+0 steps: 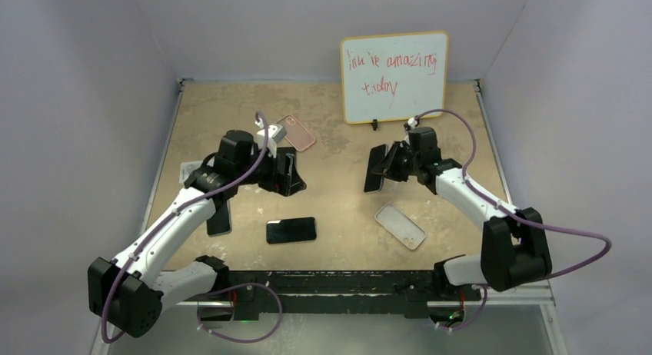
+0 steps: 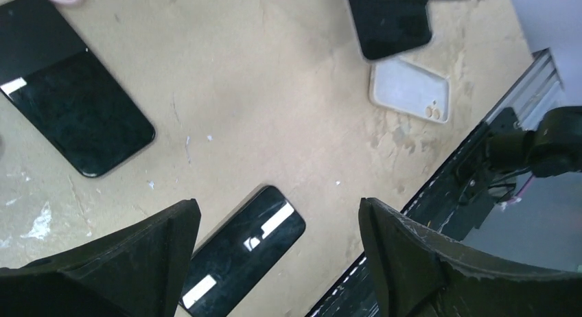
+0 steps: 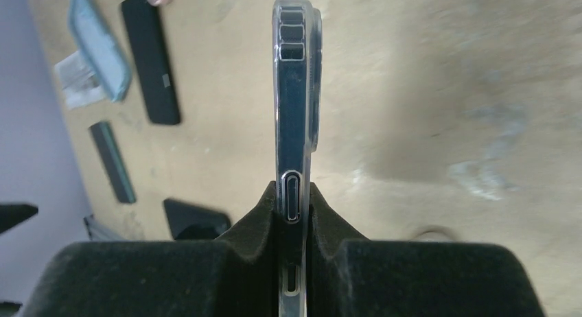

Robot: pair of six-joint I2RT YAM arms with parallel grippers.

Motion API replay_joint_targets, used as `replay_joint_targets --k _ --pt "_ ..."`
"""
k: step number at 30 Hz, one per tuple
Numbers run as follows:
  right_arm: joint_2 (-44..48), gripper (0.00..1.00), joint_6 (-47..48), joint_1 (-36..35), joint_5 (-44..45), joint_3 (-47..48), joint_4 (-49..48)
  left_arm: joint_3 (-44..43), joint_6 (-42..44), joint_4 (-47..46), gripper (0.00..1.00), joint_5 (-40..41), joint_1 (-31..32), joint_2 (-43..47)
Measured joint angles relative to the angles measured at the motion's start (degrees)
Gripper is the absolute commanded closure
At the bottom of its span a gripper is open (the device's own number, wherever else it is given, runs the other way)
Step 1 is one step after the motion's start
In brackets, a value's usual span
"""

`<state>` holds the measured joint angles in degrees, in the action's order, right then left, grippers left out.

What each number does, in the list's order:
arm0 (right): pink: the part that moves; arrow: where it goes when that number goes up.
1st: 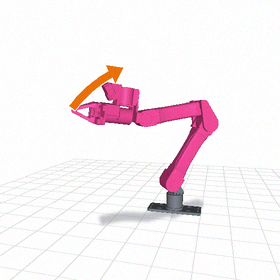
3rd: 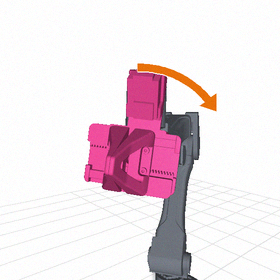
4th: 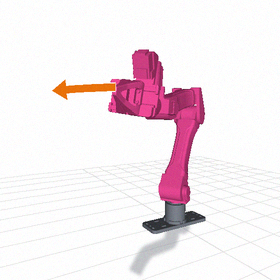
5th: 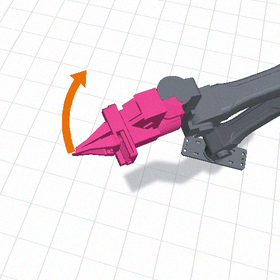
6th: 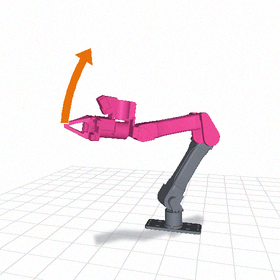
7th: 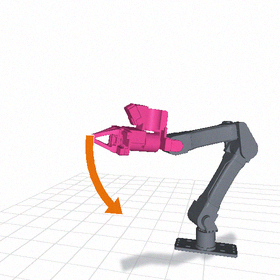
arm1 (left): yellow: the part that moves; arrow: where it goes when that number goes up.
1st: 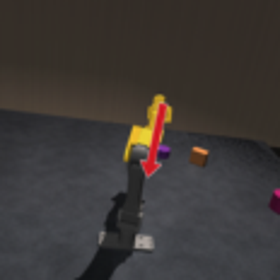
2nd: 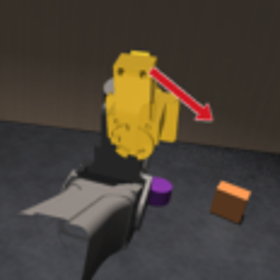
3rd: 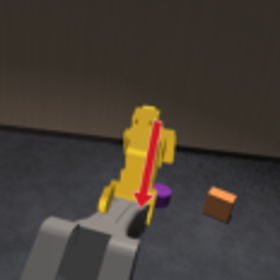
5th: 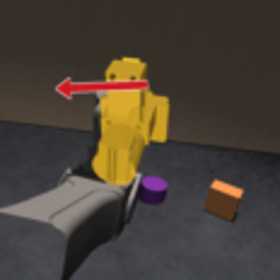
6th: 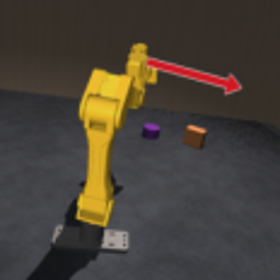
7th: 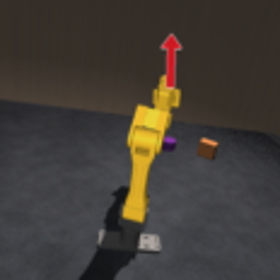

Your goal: Put the phone into the phone case

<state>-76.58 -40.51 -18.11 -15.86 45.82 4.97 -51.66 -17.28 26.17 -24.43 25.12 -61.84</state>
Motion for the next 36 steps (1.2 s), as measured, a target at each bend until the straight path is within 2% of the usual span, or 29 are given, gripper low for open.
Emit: replay_joint_targets --k 8,15,23,36 --pt "-8.8 0.99 6.4 9.8 -0.5 3.9 3.0 5.1 2.9 -0.4 0.06 -1.2 0.0 0.6" --pt "-17.0 0.82 10.3 14.5 -4.5 6.7 3.0 5.1 3.5 -0.7 0.05 0.3 0.0 2.3" --pt "-20.9 0.62 14.1 16.7 -6.0 10.1 5.3 5.1 3.5 -0.6 0.04 2.7 0.0 3.7" --pt "-21.6 0.51 16.4 17.0 1.5 14.0 11.1 5.1 3.5 -0.5 0.04 5.7 0.0 3.7"
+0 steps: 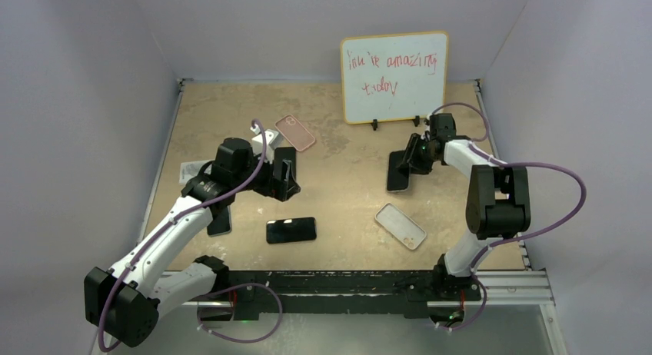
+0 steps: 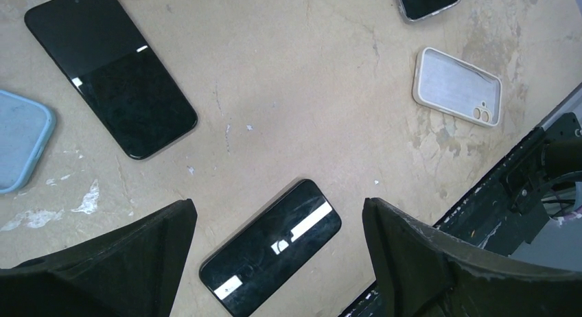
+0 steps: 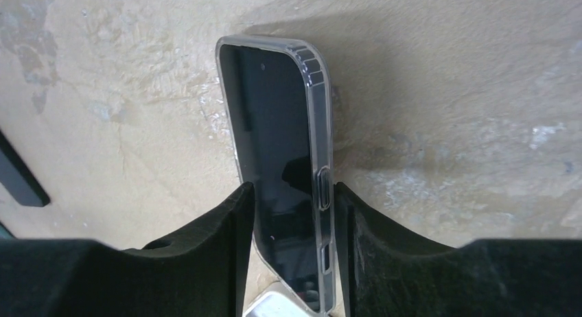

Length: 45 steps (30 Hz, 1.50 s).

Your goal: Put the phone into the phone case

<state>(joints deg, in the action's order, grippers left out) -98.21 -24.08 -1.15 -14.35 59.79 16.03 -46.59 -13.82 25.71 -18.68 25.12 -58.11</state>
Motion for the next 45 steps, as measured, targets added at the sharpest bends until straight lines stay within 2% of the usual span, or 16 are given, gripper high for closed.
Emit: replay_joint_targets --k 12,18,23,32,38,45 --pt "0.9 0.45 0.1 0.0 8.0 0.7 4.9 0.0 0.0 1.6 0.04 4.0 0.0 -0.2" --pt "6.0 0.46 -0.2 0.0 9.0 0.4 7.9 0.0 0.0 1.8 0.04 5.3 0.0 -0.2" --pt "11.8 0.48 -4.0 -0.5 9.0 -3.9 9.5 0.0 0.0 1.9 0.04 5.8 0.0 -0.2" --pt "18.9 0.53 -25.3 -3.5 9.6 -12.2 16.7 0.0 0.0 1.9 0.04 5.6 0.0 -0.1" --pt "26.3 0.56 -42.6 -5.9 10.4 -18.2 17.9 0.0 0.0 1.9 0.04 5.5 0.0 0.5" --pt "26.5 0.59 -56.4 -6.0 10.9 -20.6 19.8 0.0 0.0 1.8 0.05 5.0 0.0 0.6"
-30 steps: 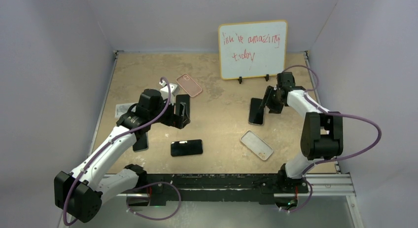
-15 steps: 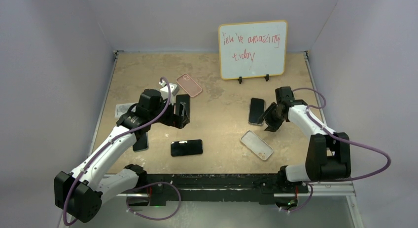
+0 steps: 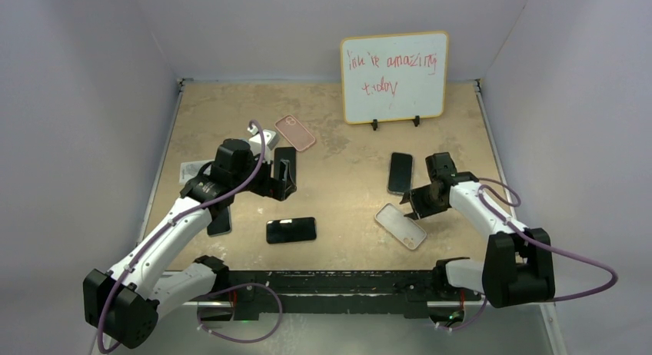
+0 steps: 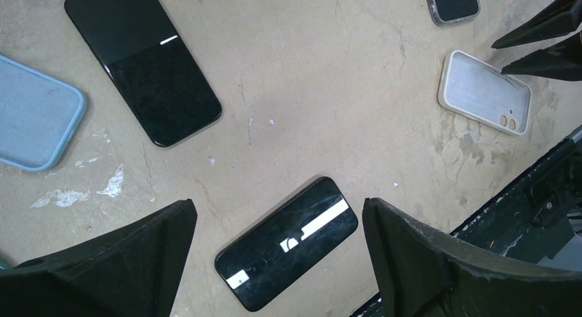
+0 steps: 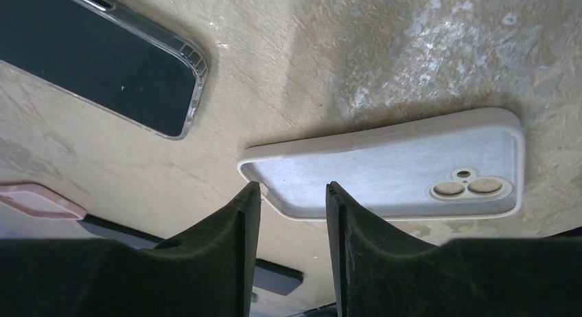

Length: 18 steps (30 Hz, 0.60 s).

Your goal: Put the phone into the phone case

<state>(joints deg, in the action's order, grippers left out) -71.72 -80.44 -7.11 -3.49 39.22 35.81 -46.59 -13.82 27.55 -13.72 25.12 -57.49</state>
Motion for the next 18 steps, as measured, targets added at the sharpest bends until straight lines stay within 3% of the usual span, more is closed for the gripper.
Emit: replay_joint_targets --k 8,18 --pt "-1.5 0.59 -10.4 0.0 1.0 0.0 0.2 0.0 0.0 0.0 0.05 -0.9 0.0 0.0" --pt "-3.3 0.59 -15.5 0.0 1.0 -2.8 -0.8 0.0 0.0 0.0 0.05 -0.9 0.0 0.7"
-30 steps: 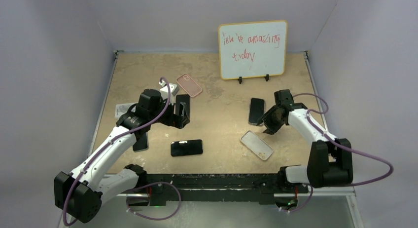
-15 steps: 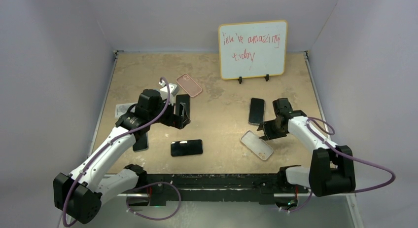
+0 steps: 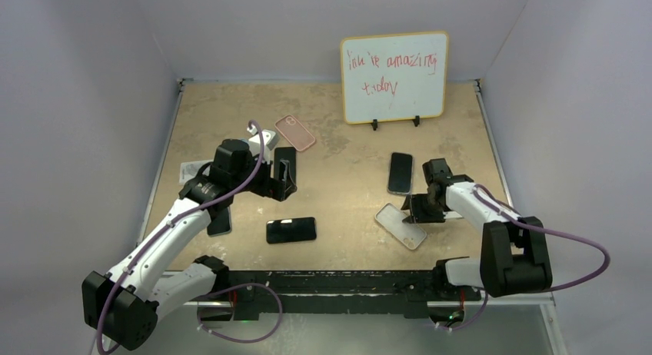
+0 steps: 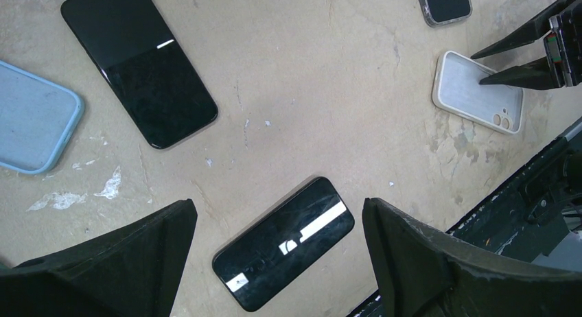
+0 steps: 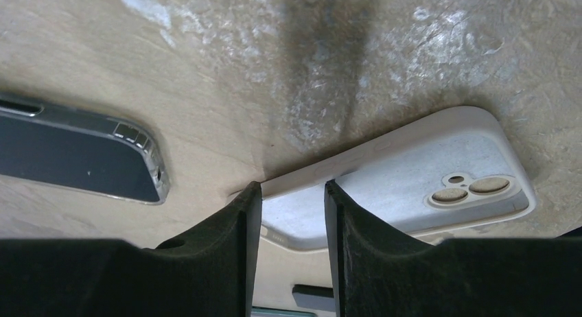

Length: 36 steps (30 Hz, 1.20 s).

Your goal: Put the phone into the phone case

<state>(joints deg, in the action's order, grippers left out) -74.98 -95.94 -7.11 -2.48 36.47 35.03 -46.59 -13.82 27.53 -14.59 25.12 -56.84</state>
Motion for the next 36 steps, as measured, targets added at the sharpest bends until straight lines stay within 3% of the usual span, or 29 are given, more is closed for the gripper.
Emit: replay_joint_targets --k 5,9,10,17,26,36 --pt "-0.8 0.67 -1.1 0.0 -0.2 -0.2 -0.1 0.0 0.0 0.0 0.05 -0.1 0.0 0.0" --pt "-1.3 0.98 -1.8 0.0 0.2 -0.2 -0.9 0.0 0.0 0.0 0.04 -0.2 0.0 0.0" --pt "-1.5 1.0 -1.9 0.0 0.3 -0.2 -1.2 0.0 0.0 0.0 0.05 -0.2 0.0 0.0" --pt "-0.2 1.0 3.2 0.0 1.8 -0.1 -2.8 0.0 0.0 0.0 0.05 -0.2 0.0 -0.1" --pt "7.0 1.0 24.3 -2.9 2.3 6.3 -2.8 0.0 -0.2 0.4 0.04 1.3 0.0 -0.9" --pt "-0.2 1.0 42.3 -20.4 -0.6 15.6 -8.5 0.0 -1.2 1.0 0.04 5.6 0.0 -0.9"
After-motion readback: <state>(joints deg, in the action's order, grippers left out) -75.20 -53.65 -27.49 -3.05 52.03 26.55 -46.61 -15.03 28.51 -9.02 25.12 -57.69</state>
